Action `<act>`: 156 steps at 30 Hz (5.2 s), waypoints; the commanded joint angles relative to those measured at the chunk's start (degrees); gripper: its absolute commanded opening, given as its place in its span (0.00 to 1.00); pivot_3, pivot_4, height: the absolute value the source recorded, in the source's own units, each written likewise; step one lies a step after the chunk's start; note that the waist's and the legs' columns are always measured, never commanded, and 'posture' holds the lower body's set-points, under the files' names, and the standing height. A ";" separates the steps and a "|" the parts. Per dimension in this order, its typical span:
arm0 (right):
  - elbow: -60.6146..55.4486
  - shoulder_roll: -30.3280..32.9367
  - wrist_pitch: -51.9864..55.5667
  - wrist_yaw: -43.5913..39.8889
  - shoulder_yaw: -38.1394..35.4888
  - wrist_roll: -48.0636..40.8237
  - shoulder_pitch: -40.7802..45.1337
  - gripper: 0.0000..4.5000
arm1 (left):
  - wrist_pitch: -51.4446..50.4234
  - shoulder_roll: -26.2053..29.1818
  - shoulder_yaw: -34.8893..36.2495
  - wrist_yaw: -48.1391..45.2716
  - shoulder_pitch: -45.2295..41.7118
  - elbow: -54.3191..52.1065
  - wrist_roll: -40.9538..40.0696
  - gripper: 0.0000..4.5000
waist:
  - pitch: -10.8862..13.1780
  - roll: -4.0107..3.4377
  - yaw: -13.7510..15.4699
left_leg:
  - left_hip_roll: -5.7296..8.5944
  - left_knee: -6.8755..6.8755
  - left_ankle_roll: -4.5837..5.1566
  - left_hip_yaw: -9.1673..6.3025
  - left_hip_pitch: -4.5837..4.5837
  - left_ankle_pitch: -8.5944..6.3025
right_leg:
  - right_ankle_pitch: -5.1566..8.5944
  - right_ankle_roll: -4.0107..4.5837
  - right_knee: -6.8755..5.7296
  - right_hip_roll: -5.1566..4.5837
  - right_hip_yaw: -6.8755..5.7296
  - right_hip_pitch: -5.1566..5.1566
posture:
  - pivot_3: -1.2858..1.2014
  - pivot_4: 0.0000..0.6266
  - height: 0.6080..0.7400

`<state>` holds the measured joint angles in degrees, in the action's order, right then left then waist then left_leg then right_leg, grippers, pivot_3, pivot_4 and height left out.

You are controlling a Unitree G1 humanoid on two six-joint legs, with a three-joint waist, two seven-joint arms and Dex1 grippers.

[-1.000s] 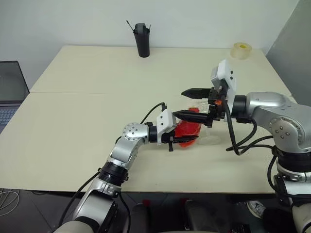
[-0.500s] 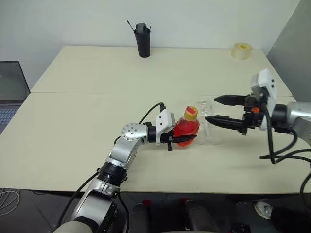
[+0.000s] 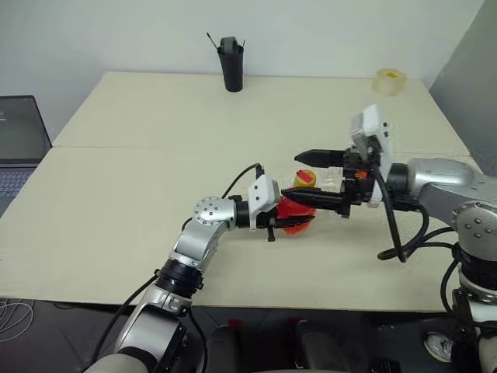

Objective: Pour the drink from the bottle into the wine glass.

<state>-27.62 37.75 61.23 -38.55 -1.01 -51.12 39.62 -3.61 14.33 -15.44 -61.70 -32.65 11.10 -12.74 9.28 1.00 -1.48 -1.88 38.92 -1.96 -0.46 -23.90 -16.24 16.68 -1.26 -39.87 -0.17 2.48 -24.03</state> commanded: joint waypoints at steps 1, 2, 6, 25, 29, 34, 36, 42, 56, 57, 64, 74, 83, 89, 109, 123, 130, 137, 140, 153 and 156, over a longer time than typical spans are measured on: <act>-0.02 -1.27 -1.40 0.14 0.61 0.39 1.64 1.00 | 1.17 -0.45 0.68 0.54 -0.46 -2.73 -0.68 0.29 | 0.00 0.00 -0.02 | 0.01 0.00 0.00 -0.02 0.00 0.00 | 0.00 0.00 0.00 -0.01 0.00 0.00 | 0.52 0.24 1.00; 0.18 -1.58 -1.51 0.15 0.86 0.57 1.79 1.00 | 1.13 -0.51 0.63 0.62 -0.44 -2.79 -0.67 0.29 | 0.00 0.00 -0.04 | 0.02 0.00 0.00 -0.03 0.00 0.00 | 0.00 0.00 -0.01 -0.01 -0.01 0.00 | 0.52 0.24 1.00; 2.28 -3.88 -2.86 1.44 2.48 2.88 2.94 1.00 | 1.07 -0.56 0.57 0.85 -0.39 -2.88 -0.67 0.29 | 0.00 0.00 -0.06 | 0.03 0.00 0.01 -0.10 0.00 0.00 | 0.00 0.00 -0.02 0.00 -0.04 0.00 | 0.52 0.24 1.00; 5.52 0.19 -4.76 -0.38 -3.86 6.04 -2.63 1.00 | 0.58 0.45 0.41 1.02 0.33 -4.31 -0.68 0.28 | 0.00 -0.01 -0.08 | 0.08 0.00 0.02 -0.21 -0.01 0.00 | 0.00 0.00 -0.03 -0.03 -0.08 0.01 | 0.52 0.24 1.00; 3.39 4.39 -3.56 -2.00 -8.83 2.93 -5.89 1.00 | 1.13 0.75 0.49 0.96 0.15 -3.40 -0.35 0.28 | 0.00 0.00 -0.02 | 0.10 0.00 0.02 -0.22 -0.04 0.00 | 0.00 0.00 -0.01 -0.04 -0.08 0.02 | 0.52 0.24 1.00; 0.19 8.24 -2.25 -4.75 -11.08 -1.49 -9.25 1.00 | 1.58 0.81 0.35 0.63 -0.12 -2.76 -0.31 0.28 | 0.00 -0.01 -0.09 | 0.11 -0.01 0.02 -0.22 -0.01 0.00 | 0.01 0.00 -0.01 -0.03 -0.08 0.04 | 0.52 0.24 1.00; -0.31 8.56 -2.27 -4.97 -10.83 -2.35 -9.49 1.00 | 1.73 0.76 0.30 0.52 -0.24 -2.57 -0.29 0.28 | -0.01 -0.01 -0.23 | 0.11 -0.01 0.03 -0.22 0.02 0.00 | 0.01 0.00 -0.02 0.00 -0.03 0.04 | 0.52 0.24 1.00; -3.10 6.39 -2.22 -3.84 -7.20 -4.18 -8.03 1.00 | 1.99 0.60 0.39 0.54 -0.78 -2.15 -0.25 0.28 | -0.01 -0.01 -0.18 | 0.13 -0.01 0.04 -0.26 0.01 0.00 | 0.01 -0.01 -0.02 0.01 -0.05 0.04 | 0.52 0.24 1.00; 0.66 -2.95 -2.15 3.83 -1.65 -2.74 -1.31 1.00 | 1.55 0.55 0.43 1.29 0.07 -3.30 -0.39 0.28 | -0.01 -0.02 -0.19 | 0.13 0.00 0.03 -0.32 0.00 0.00 | 0.01 0.00 -0.02 0.00 -0.09 0.04 | 0.52 0.24 1.00; 1.26 -3.61 -2.42 4.17 -1.18 -2.13 -0.92 1.00 | 1.56 0.51 0.43 1.32 0.08 -3.29 -0.41 0.28 | -0.01 -0.02 -0.16 | 0.13 0.00 0.03 -0.32 0.00 0.00 | 0.01 -0.01 -0.03 -0.01 -0.08 0.04 | 0.52 0.24 1.00; 5.41 -6.07 -3.73 5.72 -0.49 1.34 -0.07 1.00 | 1.58 0.44 0.35 1.44 0.25 -3.34 -0.37 0.28 | -0.01 -0.02 -0.16 | 0.14 0.00 0.03 -0.31 -0.01 0.00 | 0.01 -0.01 -0.03 -0.03 -0.08 0.04 | 0.52 0.24 1.00; 5.71 -4.11 -3.12 4.70 -3.39 0.40 -1.90 1.00 | 1.35 0.40 0.16 1.34 0.43 -3.67 -0.48 0.28 | -0.01 -0.02 -0.16 | 0.13 0.00 0.03 -0.32 -0.01 0.00 | 0.01 -0.01 -0.04 -0.03 -0.09 0.04 | 0.52 0.24 1.00; 3.52 -2.84 -1.97 4.45 -5.26 -2.16 -3.95 1.00 | 1.64 -0.05 0.04 1.15 -0.21 -2.76 -0.17 0.28 | -0.01 -0.02 -0.17 | 0.13 0.00 0.03 -0.31 -0.01 0.00 | 0.01 0.00 -0.03 -0.03 -0.08 0.04 | 0.52 0.24 1.00; 2.17 -1.72 -1.53 4.08 -5.68 -3.82 -5.81 1.00 | 1.66 0.02 0.08 1.02 -0.20 -2.73 -0.10 0.28 | -0.01 -0.02 -0.17 | 0.13 0.00 0.03 -0.32 -0.01 0.00 | 0.01 0.00 -0.03 -0.03 -0.09 0.04 | 0.52 0.24 1.00; 0.21 -1.40 -0.97 6.93 -6.25 -8.21 -6.01 1.00 | 2.00 -0.07 -0.05 0.81 -0.35 -2.44 0.24 0.28 | -0.01 -0.02 -0.17 | 0.14 0.00 0.03 -0.31 -0.01 0.00 | 0.01 -0.01 -0.02 -0.02 -0.08 0.05 | 0.52 0.24 1.00; 1.47 -0.59 -2.85 3.94 -5.31 -7.50 -4.45 0.27 | 1.74 0.17 -0.10 0.73 -0.08 -2.99 0.15 0.28 | -0.01 -0.02 -0.17 | 0.14 0.00 0.03 -0.31 -0.01 0.00 | 0.01 -0.01 -0.02 -0.02 -0.08 0.05 | 0.52 0.24 1.00; 6.73 7.53 -10.61 -20.82 1.80 -1.22 0.85 0.27 | 1.57 -0.03 -0.40 -0.46 -0.72 -2.46 -0.05 0.28 | -0.01 -0.02 -0.17 | 0.16 0.00 0.04 -0.32 0.01 0.00 | 0.01 -0.01 0.00 -0.01 -0.11 0.06 | 0.52 0.24 1.00; 21.62 7.34 -19.06 -37.26 8.13 8.04 13.32 0.27 | 1.55 -0.38 -0.56 -0.77 -0.75 -2.57 0.03 0.28 | -0.01 -0.02 -0.28 | 0.15 0.02 0.04 -0.30 0.05 0.00 | 0.01 0.00 -0.03 0.00 -0.08 0.04 | 0.52 0.24 1.00; 26.05 5.67 -20.49 -39.76 7.38 9.31 17.18 0.27 | 1.23 -0.23 -0.47 -0.17 -0.17 -3.37 -0.12 0.27 | -0.01 -0.02 -0.18 | 0.13 0.04 0.04 -0.31 0.03 0.00 | 0.01 0.00 -0.03 -0.02 -0.10 0.04 | 0.52 0.24 1.00; 30.67 0.17 -16.70 -34.76 -0.56 6.83 19.14 0.27 | 0.06 0.51 -0.47 1.29 1.31 -5.42 -0.37 0.27 | -0.01 -0.02 -0.22 | 0.09 0.04 0.01 -0.32 0.02 0.02 | 0.01 0.00 -0.07 -0.14 -0.10 0.02 | 0.52 0.24 1.00; 27.05 0.12 -14.25 -31.27 -3.10 5.25 16.34 0.25 | -0.06 0.86 -0.48 1.37 1.39 -5.61 -0.49 0.26 | -0.05 -0.10 -0.13 | 0.08 0.02 0.00 -0.33 0.02 0.02 | 0.01 -0.01 -0.08 -0.16 -0.11 0.02 | 0.52 0.24 1.00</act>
<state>3.14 37.24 45.90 -71.68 -0.90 -43.51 56.49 -4.03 15.47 -16.00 -60.13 -30.60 7.28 -12.88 9.23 0.90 -1.61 -1.80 38.94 -1.95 -0.80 -23.89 -16.22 16.69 -1.26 -39.94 -0.34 2.35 -24.01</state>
